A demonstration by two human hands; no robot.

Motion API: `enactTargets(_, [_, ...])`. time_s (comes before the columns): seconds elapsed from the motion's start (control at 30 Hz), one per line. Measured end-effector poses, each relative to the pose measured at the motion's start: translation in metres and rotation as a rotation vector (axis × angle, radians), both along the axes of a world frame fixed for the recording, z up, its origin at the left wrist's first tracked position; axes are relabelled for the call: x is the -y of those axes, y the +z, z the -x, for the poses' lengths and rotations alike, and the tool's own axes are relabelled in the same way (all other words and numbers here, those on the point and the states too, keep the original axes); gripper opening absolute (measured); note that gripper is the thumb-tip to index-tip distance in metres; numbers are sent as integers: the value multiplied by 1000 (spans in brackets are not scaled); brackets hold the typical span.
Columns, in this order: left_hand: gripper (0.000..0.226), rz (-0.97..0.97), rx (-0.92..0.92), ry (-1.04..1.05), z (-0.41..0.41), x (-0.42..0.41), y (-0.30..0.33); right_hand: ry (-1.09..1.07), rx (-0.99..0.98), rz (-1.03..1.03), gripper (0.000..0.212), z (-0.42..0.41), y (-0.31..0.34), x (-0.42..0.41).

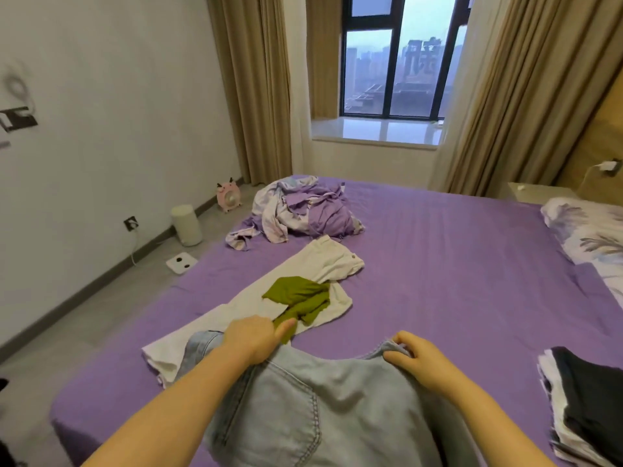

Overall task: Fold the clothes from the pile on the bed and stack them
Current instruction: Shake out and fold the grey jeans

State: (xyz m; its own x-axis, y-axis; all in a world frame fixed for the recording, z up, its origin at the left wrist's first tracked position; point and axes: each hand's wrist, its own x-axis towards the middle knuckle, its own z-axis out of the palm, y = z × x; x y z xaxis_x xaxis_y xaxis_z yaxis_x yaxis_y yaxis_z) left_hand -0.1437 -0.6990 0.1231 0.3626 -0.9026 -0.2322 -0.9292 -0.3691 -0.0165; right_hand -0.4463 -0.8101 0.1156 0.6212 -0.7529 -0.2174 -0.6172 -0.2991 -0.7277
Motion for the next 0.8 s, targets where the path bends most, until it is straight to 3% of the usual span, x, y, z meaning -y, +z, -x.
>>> enactTargets(0.23, [85,-75,12,19,-37,-20,-105,-47,-74,-141,7,-63,-121,-5])
enactTargets(0.37, [72,-169,-33,36,-75,-19,-156,-102,-86,-149,6,-102,-166,2])
enactTargets(0.5, [78,-256,-31,-59,-116,-5,-186,-63,-224,-109,22,-131,-199,15])
enactTargets(0.6, [55,-391,-60,-126,-149,10,-206,40,-318,-142,23,-153,-221,27])
enactTargets(0.7, [67,-593,-110,-73,-184,31,-221,67,-281,-264,22,-180,-235,43])
enactTargets(0.8, [79,-524,-59,-13,-218,56,-238,24,-248,-236,18,-216,-247,60])
